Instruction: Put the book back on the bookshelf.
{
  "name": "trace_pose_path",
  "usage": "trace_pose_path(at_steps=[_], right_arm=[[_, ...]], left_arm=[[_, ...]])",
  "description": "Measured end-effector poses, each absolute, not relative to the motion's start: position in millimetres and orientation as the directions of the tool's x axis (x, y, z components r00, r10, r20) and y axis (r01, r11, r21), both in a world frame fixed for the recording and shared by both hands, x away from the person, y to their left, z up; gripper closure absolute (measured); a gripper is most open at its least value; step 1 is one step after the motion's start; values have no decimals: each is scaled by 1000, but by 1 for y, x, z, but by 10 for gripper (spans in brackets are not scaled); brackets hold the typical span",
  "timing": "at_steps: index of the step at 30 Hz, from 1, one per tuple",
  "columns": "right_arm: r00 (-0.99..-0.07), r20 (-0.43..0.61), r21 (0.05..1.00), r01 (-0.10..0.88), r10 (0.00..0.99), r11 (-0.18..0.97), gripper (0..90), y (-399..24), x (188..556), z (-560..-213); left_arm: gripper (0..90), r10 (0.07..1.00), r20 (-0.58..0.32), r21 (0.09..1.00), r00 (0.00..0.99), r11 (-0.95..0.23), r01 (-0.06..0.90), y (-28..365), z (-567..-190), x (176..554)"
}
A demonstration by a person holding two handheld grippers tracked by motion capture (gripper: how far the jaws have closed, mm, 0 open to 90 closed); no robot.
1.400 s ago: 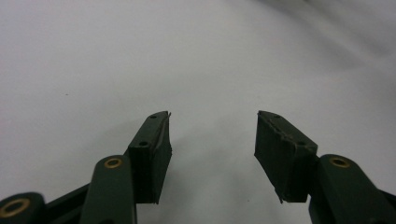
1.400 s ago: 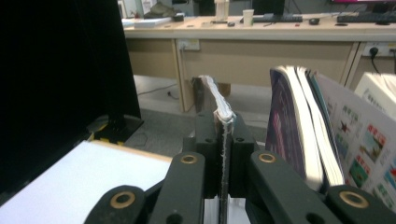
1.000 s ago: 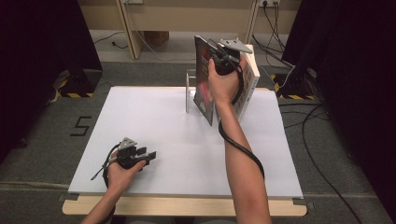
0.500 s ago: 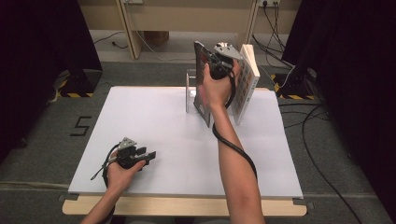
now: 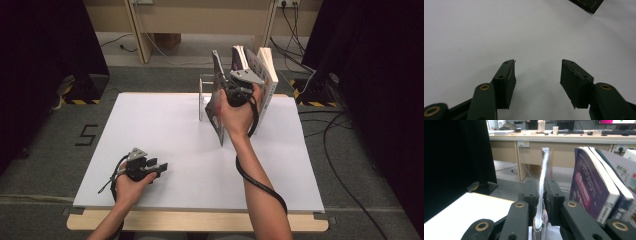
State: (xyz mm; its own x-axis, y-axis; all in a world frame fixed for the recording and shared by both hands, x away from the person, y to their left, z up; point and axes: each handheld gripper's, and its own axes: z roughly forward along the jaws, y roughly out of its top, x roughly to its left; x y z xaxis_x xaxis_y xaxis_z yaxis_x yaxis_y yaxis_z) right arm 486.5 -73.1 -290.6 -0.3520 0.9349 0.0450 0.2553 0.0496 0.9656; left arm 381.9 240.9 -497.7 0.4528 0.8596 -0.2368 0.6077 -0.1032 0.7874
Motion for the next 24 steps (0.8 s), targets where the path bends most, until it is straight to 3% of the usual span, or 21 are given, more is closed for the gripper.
trace_pose_path(at_steps=[15,21,24], right_arm=[[-332,100,907,418,938,51,712,-79,497,-287],[-309,93,887,457,946,63,717,-74,507,-284],[-292,91,871,486,952,65,764,-72,513,-285]], left_arm=[[447,859,-239,789,452,-99,606,242,-497,382],[446,859,-238,788,452,-102,607,242,-497,382],[446,860,-238,788,453,-102,607,242,-497,382]])
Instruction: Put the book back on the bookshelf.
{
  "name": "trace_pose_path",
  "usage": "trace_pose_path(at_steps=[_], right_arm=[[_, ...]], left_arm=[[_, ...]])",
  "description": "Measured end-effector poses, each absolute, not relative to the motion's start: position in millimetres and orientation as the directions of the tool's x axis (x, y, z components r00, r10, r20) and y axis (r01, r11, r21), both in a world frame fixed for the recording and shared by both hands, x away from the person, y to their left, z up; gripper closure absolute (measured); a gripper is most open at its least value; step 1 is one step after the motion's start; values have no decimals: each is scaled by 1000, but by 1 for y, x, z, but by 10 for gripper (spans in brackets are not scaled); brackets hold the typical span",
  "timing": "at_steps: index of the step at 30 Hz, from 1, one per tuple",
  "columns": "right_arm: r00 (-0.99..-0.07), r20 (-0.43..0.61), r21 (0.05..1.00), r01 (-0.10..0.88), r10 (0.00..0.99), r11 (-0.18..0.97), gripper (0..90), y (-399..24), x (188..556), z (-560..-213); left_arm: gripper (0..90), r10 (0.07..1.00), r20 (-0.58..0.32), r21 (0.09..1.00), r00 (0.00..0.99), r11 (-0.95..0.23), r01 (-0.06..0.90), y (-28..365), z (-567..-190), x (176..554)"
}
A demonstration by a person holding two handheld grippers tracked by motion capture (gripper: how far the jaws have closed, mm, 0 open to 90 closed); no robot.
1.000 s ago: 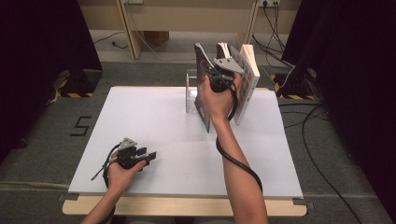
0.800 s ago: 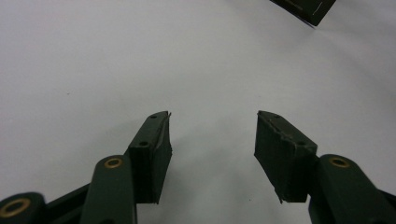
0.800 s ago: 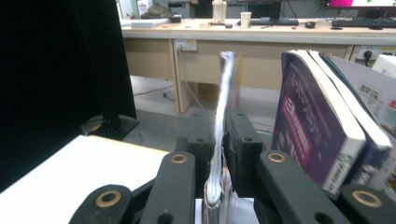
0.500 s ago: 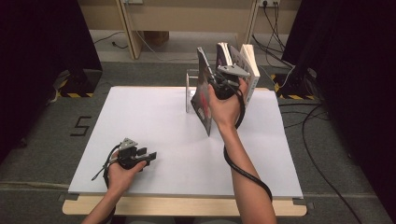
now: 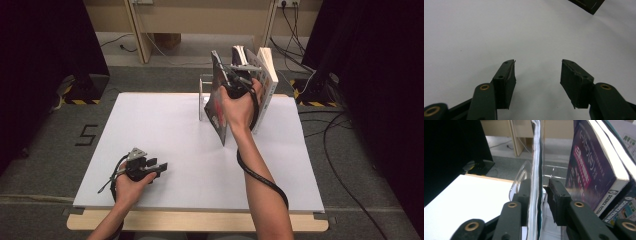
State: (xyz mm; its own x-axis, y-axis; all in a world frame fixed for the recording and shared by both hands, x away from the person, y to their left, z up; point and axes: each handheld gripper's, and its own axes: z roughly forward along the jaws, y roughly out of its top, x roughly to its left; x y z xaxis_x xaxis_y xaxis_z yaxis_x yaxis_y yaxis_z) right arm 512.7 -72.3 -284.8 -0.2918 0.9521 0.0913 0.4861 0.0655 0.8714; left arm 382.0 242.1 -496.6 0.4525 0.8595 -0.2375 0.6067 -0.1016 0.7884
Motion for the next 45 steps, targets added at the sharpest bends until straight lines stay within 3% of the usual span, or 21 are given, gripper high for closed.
trace_pose_path(at_steps=[3,5,19,35,45], right_arm=[[-269,94,848,527,959,65,854,-70,517,-283],[-264,86,841,537,961,73,867,-70,519,-281],[-231,104,908,420,967,2,872,-60,527,-273],[-232,120,915,402,965,-17,872,-33,552,-283],[-244,111,939,342,963,-22,872,-31,553,-290]], left_arm=[[446,859,-237,788,453,-103,608,242,-497,382],[446,858,-238,786,455,-105,609,242,-497,382],[447,858,-238,789,455,-102,606,242,-497,383],[448,855,-243,790,458,-99,605,244,-496,383],[449,856,-240,791,459,-101,603,243,-497,384]])
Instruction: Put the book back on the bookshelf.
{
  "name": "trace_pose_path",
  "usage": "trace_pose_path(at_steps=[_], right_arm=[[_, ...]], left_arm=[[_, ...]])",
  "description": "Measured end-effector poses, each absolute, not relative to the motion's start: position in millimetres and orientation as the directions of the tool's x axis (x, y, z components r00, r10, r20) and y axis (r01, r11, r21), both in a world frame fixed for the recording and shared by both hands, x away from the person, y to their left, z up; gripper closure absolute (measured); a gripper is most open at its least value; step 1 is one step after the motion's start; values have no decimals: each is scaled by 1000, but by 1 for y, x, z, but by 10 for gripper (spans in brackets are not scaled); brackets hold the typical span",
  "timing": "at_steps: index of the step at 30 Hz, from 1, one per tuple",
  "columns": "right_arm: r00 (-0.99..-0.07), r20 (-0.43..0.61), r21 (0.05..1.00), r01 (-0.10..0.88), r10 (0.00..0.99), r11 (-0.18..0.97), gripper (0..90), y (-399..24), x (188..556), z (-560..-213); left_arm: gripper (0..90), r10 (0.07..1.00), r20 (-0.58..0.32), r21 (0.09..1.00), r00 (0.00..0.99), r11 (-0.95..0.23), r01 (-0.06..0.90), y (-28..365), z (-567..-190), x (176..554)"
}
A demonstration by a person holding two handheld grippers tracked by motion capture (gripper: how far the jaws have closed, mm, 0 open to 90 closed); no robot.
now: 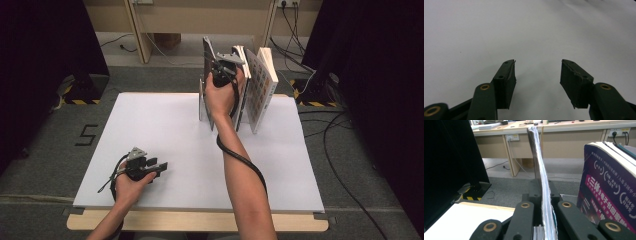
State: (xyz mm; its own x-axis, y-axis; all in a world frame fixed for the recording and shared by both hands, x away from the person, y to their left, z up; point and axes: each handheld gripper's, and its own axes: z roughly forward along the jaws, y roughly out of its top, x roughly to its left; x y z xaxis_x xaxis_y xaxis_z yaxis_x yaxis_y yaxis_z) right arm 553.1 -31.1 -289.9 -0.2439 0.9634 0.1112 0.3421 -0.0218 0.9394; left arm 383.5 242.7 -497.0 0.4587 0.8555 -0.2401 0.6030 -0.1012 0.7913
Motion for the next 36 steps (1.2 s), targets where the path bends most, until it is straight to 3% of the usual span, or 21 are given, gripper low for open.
trace_pose_path(at_steps=[30,36], right_arm=[[-255,140,956,287,957,-64,864,-13,555,-307],[-267,157,951,301,951,-72,830,-12,555,-306]], left_arm=[[450,853,-238,791,465,-108,602,243,-497,383],[450,854,-236,792,463,-107,601,242,-496,383]])
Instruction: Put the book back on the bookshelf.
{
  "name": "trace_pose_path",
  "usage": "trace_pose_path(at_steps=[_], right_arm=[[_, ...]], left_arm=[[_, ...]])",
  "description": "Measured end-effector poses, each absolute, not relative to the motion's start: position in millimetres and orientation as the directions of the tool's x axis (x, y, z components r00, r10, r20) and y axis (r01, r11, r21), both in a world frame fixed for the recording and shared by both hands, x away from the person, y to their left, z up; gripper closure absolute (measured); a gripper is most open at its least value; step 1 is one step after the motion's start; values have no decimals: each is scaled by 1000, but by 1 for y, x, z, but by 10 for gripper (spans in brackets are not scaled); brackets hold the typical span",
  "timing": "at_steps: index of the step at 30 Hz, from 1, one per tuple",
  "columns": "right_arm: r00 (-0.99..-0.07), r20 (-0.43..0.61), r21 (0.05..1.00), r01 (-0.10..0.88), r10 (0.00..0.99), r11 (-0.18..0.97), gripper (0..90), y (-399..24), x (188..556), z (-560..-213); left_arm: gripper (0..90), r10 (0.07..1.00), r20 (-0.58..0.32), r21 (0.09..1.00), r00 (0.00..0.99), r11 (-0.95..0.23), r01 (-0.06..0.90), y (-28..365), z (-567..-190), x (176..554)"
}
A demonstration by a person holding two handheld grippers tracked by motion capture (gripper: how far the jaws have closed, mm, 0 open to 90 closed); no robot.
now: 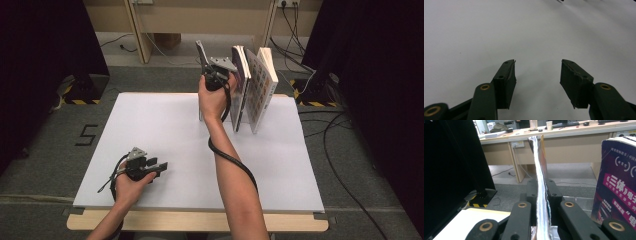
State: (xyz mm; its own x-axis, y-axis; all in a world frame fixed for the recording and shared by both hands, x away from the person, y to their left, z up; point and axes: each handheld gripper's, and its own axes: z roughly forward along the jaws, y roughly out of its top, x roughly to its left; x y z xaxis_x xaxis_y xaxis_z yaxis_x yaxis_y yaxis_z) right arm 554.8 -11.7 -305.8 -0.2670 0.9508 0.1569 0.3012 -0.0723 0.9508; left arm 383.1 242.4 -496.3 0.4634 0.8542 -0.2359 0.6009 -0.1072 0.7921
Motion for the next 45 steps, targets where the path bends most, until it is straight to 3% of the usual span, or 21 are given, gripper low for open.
trace_pose_path(at_steps=[11,18,45], right_arm=[[-317,152,952,302,936,-53,687,-14,546,-302],[-351,133,956,292,927,-27,654,-19,528,-307],[-427,96,971,240,899,11,663,-40,486,-318]], left_arm=[[450,854,-237,791,463,-108,603,242,-497,383],[450,852,-237,792,468,-110,601,241,-497,383],[450,854,-234,786,465,-115,607,241,-498,383]])
